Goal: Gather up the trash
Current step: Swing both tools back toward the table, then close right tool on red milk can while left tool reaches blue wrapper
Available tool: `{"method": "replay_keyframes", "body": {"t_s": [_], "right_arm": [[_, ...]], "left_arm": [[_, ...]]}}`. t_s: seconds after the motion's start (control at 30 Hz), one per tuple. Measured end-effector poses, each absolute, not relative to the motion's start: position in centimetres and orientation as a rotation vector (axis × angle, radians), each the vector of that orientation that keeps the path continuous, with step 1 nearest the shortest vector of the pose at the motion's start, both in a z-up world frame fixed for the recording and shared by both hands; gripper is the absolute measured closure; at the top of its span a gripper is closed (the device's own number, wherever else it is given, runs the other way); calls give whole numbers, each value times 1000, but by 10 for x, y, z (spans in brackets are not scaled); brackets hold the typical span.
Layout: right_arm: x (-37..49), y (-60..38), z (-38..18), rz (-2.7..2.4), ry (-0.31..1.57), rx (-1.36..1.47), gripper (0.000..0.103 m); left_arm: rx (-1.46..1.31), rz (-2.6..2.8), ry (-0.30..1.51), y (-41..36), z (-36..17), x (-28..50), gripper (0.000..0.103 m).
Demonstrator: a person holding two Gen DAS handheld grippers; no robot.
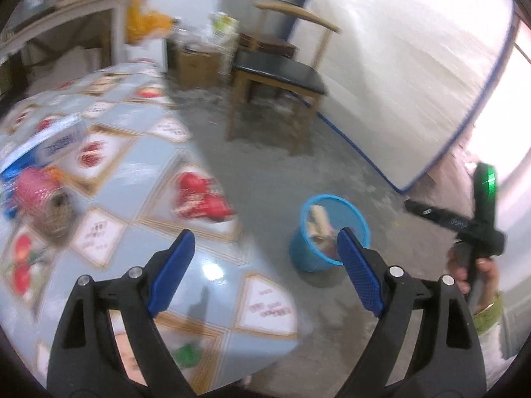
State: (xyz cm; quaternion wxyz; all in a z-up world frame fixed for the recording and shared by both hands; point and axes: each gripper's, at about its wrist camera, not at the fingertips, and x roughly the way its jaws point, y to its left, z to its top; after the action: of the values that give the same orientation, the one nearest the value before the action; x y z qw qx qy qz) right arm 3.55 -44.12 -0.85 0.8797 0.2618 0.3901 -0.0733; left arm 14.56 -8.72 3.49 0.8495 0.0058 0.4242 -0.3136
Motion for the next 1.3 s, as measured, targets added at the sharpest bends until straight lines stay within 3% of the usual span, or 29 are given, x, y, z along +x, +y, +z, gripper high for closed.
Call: {"method": "replay_keyframes", "body": {"t_s": [0.37, 0.67, 1.0, 1.3], "right_arm": [[138, -282, 50, 296, 836, 392, 21], [224, -125, 52, 497, 887, 113, 21], [300, -32, 20, 542, 976, -74, 21], [317, -8, 6, 541, 1007, -185, 28]], "left_arm": [[-111, -388, 834, 80, 31, 144, 19], [-271, -221, 818, 181, 15, 150, 19], [-355, -246, 867, 230, 1, 191, 19], [-185, -315, 981, 216, -2, 298, 19]]}}
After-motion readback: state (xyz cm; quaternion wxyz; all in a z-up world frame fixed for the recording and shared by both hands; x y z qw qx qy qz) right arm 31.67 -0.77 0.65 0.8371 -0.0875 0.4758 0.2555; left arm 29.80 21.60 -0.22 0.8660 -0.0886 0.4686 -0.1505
